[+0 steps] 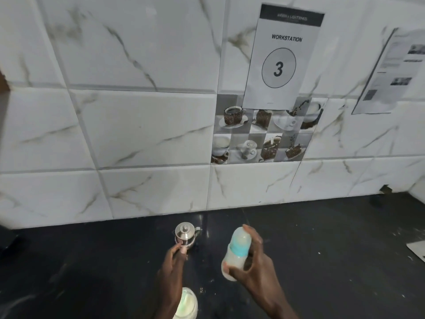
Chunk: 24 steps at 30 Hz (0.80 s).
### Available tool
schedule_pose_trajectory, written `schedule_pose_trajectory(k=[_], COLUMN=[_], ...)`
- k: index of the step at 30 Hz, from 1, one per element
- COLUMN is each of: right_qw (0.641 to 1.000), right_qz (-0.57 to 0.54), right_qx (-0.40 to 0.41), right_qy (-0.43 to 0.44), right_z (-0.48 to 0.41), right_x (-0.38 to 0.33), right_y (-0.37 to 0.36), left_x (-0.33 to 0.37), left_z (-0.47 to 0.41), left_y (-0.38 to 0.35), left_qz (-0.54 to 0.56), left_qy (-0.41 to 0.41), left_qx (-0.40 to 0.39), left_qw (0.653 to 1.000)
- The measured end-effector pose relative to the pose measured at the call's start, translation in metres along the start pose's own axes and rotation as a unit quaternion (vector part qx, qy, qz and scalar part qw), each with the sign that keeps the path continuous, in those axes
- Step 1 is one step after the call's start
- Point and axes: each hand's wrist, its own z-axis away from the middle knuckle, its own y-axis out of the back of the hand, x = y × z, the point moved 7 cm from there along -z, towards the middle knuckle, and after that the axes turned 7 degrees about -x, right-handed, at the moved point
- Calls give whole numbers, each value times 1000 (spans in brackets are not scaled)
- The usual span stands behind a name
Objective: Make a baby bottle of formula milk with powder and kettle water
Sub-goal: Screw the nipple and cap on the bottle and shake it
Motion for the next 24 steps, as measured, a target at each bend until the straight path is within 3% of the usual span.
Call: schedule_pose_trajectory(k=[3,6,9,13,16,20,24], right_qw=[997,1000,998,999,999,994,995], right_qz=[-18,19,6,44,38,68,29], right_qx=[73,-5,66,-29,-9,-86,-90], right_qy=[17,17,4,-10,10,-4,-17], right_z=[-3,-5,-5,-2,-6,-4,-6], right_x=[-3,-3,5,8,2,0,1], right_y=[14,-1,10,-12,-10,-29,-30], left_x=[14,15,11,19,41,92,115], left_z=[3,7,3,11,13,31,31], left_y=[-3,-3,0,-9,-26,-61,-73], left_qz=[-23,-27,-33,-29,-19,-55,-142], left_qy=[-14,-5,-6,-15,-70,-175,-232], left_qx=[3,0,5,-38,-90,-180,-157], left_qw=[1000,1000,999,999,993,966,949])
